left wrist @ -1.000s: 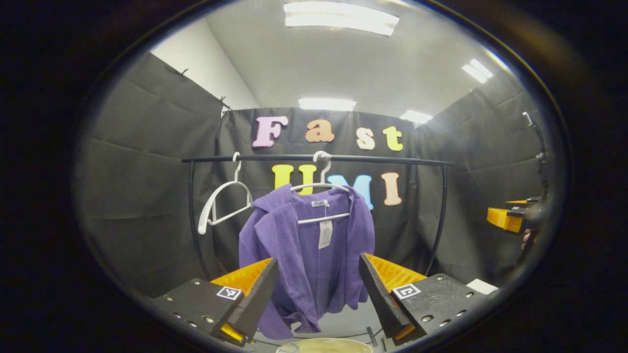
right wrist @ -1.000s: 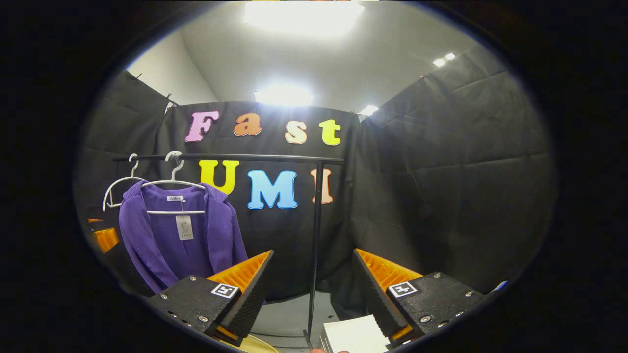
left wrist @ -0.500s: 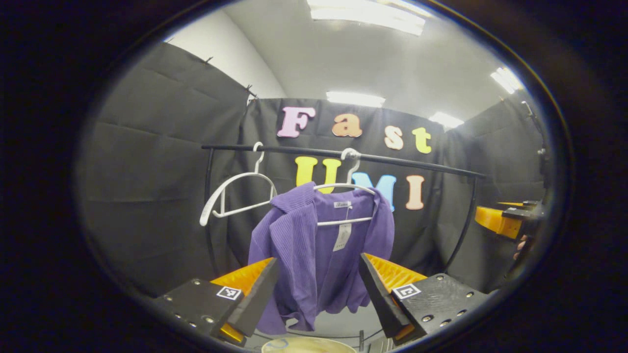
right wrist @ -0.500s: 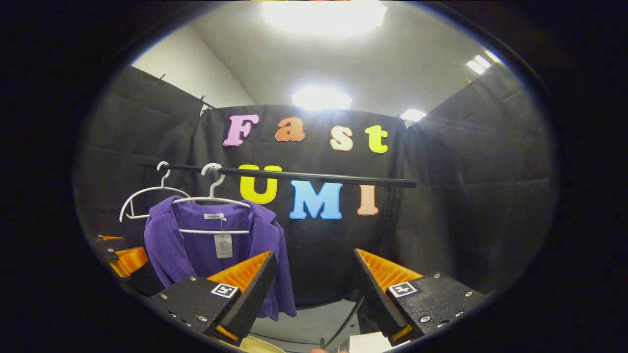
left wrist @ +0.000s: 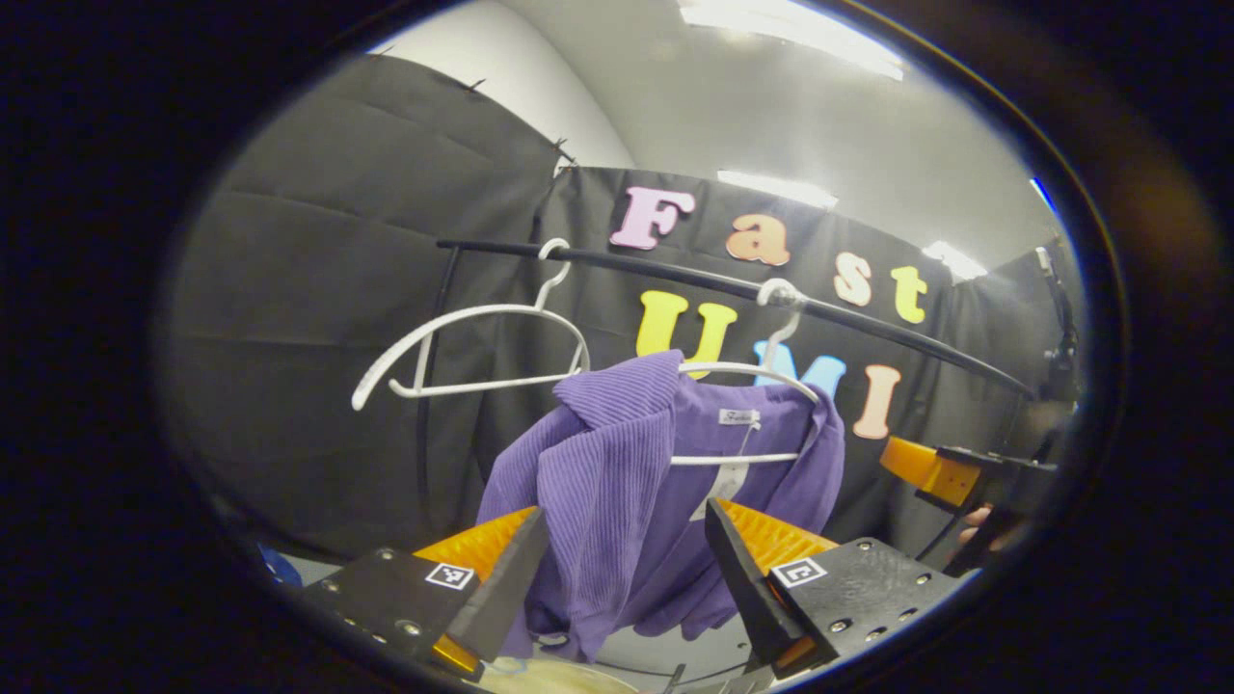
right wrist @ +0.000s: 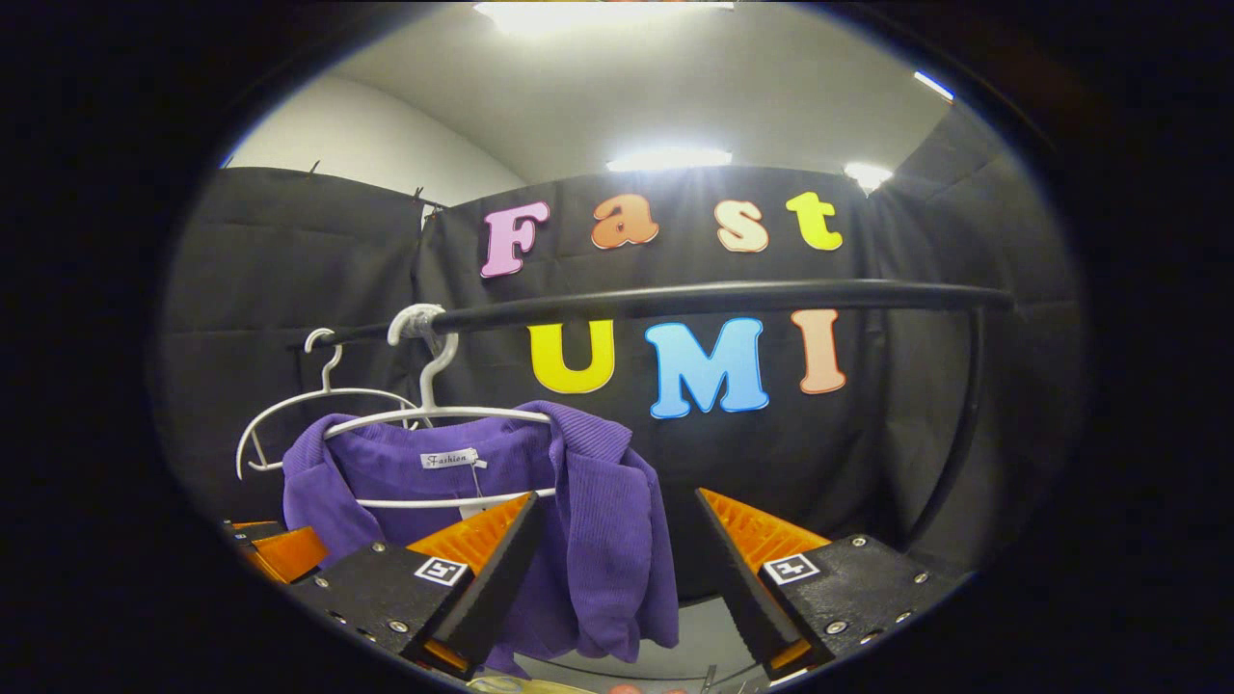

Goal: Grasp the clothes on the hanger with both hands and then place them into the laundry hamper below.

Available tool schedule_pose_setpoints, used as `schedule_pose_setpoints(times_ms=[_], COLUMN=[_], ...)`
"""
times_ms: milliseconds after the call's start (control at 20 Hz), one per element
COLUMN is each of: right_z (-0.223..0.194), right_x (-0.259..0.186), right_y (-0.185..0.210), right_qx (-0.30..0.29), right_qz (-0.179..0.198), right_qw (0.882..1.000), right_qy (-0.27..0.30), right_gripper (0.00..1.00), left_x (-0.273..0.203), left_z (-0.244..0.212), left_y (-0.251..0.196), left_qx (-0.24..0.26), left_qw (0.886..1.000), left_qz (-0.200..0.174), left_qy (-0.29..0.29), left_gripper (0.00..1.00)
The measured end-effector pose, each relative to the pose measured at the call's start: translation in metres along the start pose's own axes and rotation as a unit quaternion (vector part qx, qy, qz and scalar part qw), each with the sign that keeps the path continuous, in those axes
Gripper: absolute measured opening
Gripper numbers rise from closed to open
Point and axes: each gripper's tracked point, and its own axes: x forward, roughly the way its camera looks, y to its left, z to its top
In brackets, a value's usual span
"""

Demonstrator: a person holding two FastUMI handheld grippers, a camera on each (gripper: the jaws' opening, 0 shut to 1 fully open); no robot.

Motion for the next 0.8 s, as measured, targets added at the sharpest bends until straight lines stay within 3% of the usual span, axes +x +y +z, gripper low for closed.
schedule_pose_setpoints(times_ms=[300,350,400,450,500,650,700,800], right_z=[-0.027,-0.031,-0.034,-0.038,-0.039,-0.045,-0.048,-0.048], right_x=[0.057,0.066,0.075,0.083,0.09,0.108,0.112,0.111], right_y=[0.014,0.015,0.015,0.013,0.011,0.009,0.009,0.009], right_qx=[-0.01,-0.011,-0.013,-0.016,-0.016,-0.017,-0.015,-0.01], right_qz=[0.032,0.034,0.035,0.036,0.035,0.039,0.04,0.04], right_qw=[0.999,0.999,0.999,0.999,0.999,0.999,0.999,0.999], right_qy=[0.026,0.027,0.03,0.032,0.031,0.029,0.028,0.017], right_gripper=[0.96,0.95,0.95,0.95,0.95,0.95,0.95,0.95], left_x=[0.043,0.047,0.051,0.056,0.061,0.07,0.072,0.072], left_z=[-0.019,-0.021,-0.023,-0.026,-0.027,-0.022,-0.024,-0.022], left_y=[0.002,0.002,0.002,0.001,-0.001,-0.005,-0.005,-0.005], left_qx=[0.011,0.009,0.008,0.008,0.01,0.022,0.027,0.032], left_qw=[0.998,0.997,0.997,0.996,0.996,0.995,0.994,0.992], left_qz=[0.065,0.073,0.08,0.084,0.087,0.098,0.106,0.119], left_qy=[0.011,0.012,0.016,0.019,0.02,0.012,0.012,0.007], left_gripper=[0.95,0.99,0.95,0.99,0.95,0.95,0.9,0.95])
